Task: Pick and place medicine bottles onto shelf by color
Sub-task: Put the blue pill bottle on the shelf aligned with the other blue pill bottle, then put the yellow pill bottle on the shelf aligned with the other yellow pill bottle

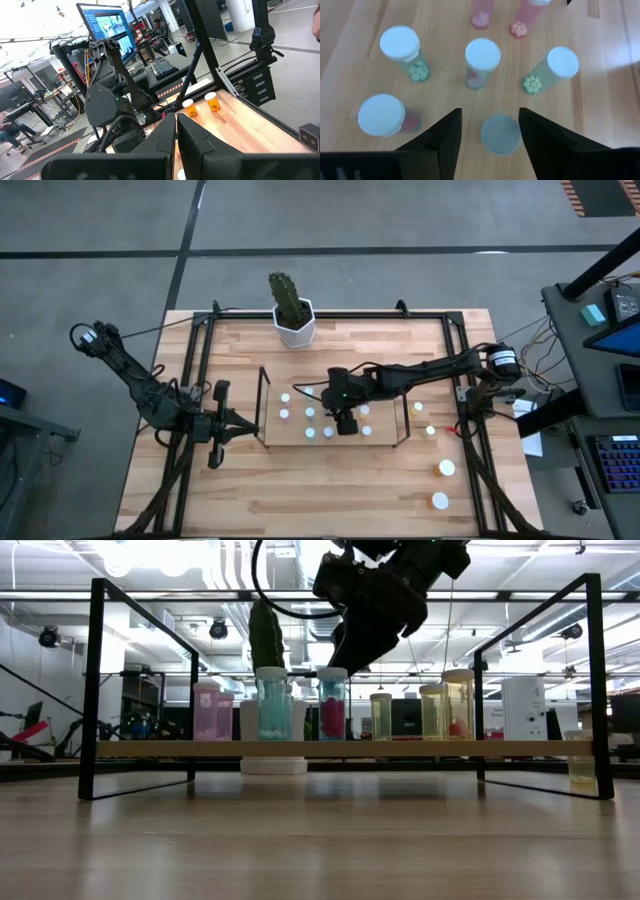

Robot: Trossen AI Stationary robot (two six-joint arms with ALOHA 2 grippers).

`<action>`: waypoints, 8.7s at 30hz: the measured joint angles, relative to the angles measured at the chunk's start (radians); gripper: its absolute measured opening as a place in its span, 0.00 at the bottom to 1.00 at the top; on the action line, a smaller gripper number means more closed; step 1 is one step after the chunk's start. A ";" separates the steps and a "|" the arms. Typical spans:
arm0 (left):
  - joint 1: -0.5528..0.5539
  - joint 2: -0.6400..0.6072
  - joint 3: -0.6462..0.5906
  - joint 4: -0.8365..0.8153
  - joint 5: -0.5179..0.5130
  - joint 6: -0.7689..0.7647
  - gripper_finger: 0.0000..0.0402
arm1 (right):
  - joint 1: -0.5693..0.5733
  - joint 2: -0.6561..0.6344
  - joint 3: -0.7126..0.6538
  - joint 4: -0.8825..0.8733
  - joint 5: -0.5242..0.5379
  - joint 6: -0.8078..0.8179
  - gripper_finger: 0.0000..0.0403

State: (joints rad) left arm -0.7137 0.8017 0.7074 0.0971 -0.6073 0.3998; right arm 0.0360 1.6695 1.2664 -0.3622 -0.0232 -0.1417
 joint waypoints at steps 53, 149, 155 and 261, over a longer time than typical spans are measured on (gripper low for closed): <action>0.000 0.064 0.002 0.080 0.002 0.000 0.00 | 0.429 -0.364 0.294 -1.078 0.231 1.376 0.46; 0.000 0.064 0.002 0.079 0.001 0.001 0.00 | 0.627 -0.489 -0.515 -0.736 0.076 1.345 0.46; 0.000 0.064 0.002 0.079 0.001 0.001 0.00 | 0.634 -0.481 -0.525 -0.724 0.083 1.123 0.46; 0.000 0.125 0.002 0.190 0.002 -0.001 0.00 | 0.646 -0.592 -0.476 0.595 0.708 0.146 0.19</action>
State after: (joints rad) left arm -0.7139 0.9264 0.7090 0.2875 -0.6048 0.3991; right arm 0.6819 1.0777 0.7902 0.2324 0.6846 0.0047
